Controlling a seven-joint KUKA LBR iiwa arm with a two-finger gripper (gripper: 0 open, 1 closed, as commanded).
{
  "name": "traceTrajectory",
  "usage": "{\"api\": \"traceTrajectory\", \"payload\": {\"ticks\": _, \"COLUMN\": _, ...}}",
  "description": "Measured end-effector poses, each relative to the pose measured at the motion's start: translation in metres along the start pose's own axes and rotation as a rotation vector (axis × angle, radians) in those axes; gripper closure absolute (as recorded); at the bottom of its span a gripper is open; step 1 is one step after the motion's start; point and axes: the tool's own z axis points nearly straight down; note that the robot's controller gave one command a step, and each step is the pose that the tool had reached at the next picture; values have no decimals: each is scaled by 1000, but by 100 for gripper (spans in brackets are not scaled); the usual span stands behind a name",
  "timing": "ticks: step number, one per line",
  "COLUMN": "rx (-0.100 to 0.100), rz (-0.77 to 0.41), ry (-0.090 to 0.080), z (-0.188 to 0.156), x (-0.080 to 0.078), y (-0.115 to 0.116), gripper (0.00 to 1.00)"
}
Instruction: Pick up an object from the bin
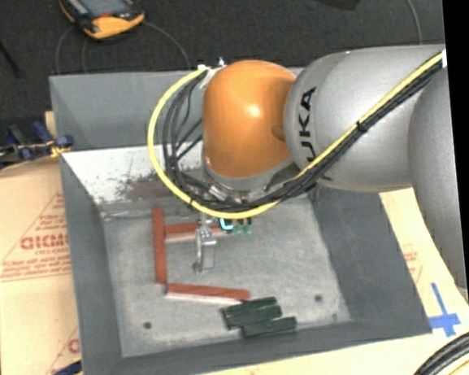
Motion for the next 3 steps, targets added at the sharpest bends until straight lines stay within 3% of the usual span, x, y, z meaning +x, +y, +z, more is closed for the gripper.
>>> {"api": "traceTrajectory", "payload": {"ticks": 1, "rx": -1, "rz": 3, "ry": -8, "z": -4, "x": -2, "y": -1, "gripper": 0}}
{"api": "traceTrajectory", "payload": {"ticks": 2, "rx": -3, "rz": -2, "ry": -15, "z": 45, "x": -11, "y": -8, "gripper": 0}}
{"api": "traceTrajectory", "payload": {"ticks": 3, "rx": 2, "rz": -124, "ry": -11, "z": 99, "x": -23, "y": -6, "gripper": 0}}
